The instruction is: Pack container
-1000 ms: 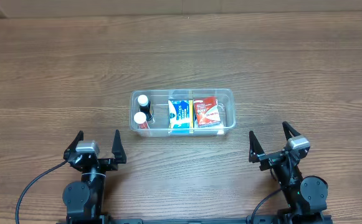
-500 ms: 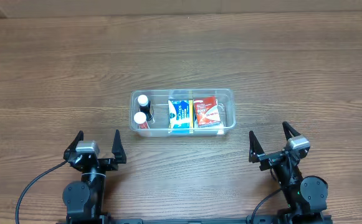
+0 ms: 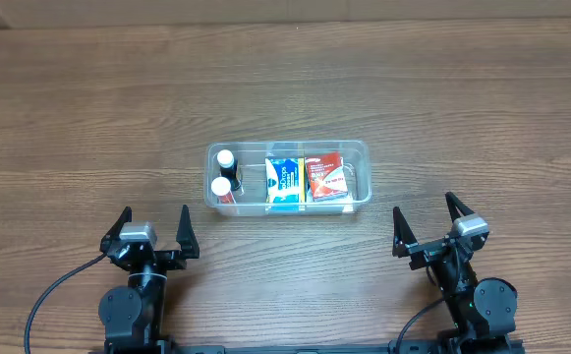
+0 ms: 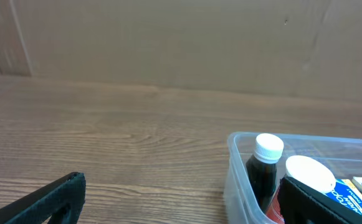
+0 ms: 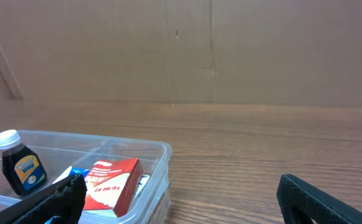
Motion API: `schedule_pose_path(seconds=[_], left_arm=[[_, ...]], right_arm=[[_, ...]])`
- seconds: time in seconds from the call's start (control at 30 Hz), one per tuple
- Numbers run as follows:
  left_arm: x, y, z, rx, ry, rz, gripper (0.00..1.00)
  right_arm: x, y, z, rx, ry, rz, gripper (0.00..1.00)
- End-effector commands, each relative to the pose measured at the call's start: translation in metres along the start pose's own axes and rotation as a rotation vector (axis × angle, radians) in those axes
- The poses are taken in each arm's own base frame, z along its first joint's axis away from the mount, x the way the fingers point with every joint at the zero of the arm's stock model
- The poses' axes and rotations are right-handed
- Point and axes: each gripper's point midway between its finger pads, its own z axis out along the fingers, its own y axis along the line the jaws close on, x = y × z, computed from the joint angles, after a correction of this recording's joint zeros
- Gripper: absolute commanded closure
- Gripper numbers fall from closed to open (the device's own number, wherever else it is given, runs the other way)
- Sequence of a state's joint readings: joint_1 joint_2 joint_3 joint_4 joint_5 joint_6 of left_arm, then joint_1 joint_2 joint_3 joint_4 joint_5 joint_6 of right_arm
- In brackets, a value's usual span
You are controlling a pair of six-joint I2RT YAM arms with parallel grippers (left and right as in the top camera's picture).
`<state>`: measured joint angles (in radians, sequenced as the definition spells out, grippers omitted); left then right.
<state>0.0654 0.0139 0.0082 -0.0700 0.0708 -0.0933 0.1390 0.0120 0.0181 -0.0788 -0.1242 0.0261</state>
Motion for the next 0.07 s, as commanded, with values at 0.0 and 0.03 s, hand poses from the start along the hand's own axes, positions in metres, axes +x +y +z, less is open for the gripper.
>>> schedule_pose_path(seconds=[0.0, 0.03], left_arm=[[-0.0003, 0.0011, -0.0003, -0.006, -0.006, 0.019, 0.00], [-0.0003, 0.0011, -0.0003, -0.006, -0.006, 0.019, 0.00]], right_arm=[[0.0014, 0.0014, 0.0001, -0.007, -0.005, 0.003, 0.00], [0.0014, 0.0015, 0.0001, -0.007, -0.005, 0.003, 0.00]])
